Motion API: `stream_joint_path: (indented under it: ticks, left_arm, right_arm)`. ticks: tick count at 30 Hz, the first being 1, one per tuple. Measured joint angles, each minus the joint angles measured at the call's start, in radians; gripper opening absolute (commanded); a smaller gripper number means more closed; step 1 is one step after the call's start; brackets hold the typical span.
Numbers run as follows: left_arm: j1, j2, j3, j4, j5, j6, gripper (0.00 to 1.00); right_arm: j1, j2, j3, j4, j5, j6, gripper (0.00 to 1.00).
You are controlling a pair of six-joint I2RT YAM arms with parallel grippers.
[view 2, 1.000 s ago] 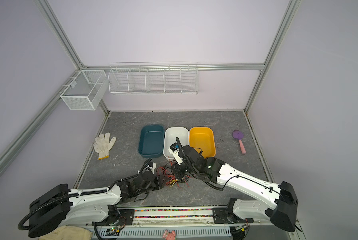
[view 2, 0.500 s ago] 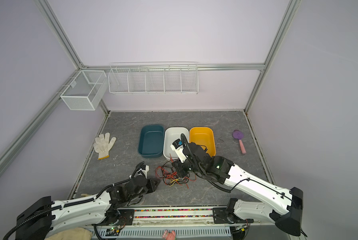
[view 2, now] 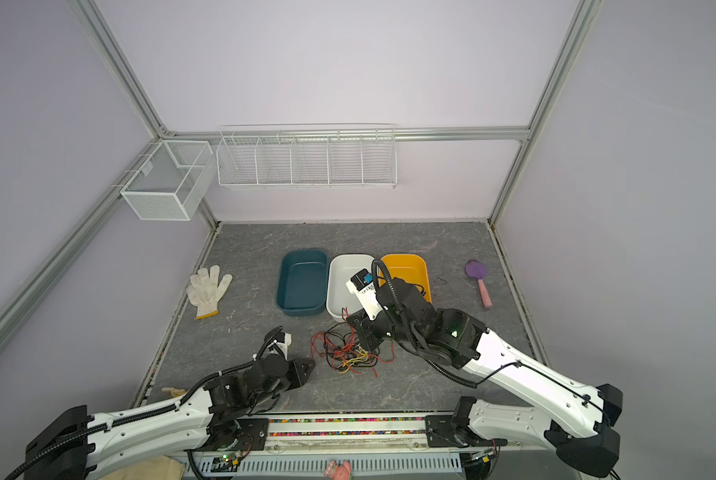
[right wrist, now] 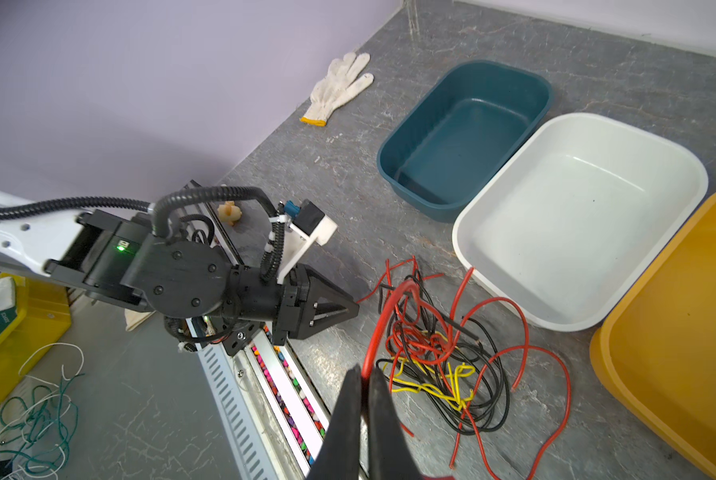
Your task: Untangle the cables
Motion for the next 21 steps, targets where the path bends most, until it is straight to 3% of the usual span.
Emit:
stream_joint_path:
  ticks: [21]
  left_arm:
    - [0.000, 0.005, 0.069, -0.017, 0.002, 0.006, 0.45]
  right_arm:
    - [0.000, -0.006, 0.187, -0.058, -0.002, -0.077, 0.07]
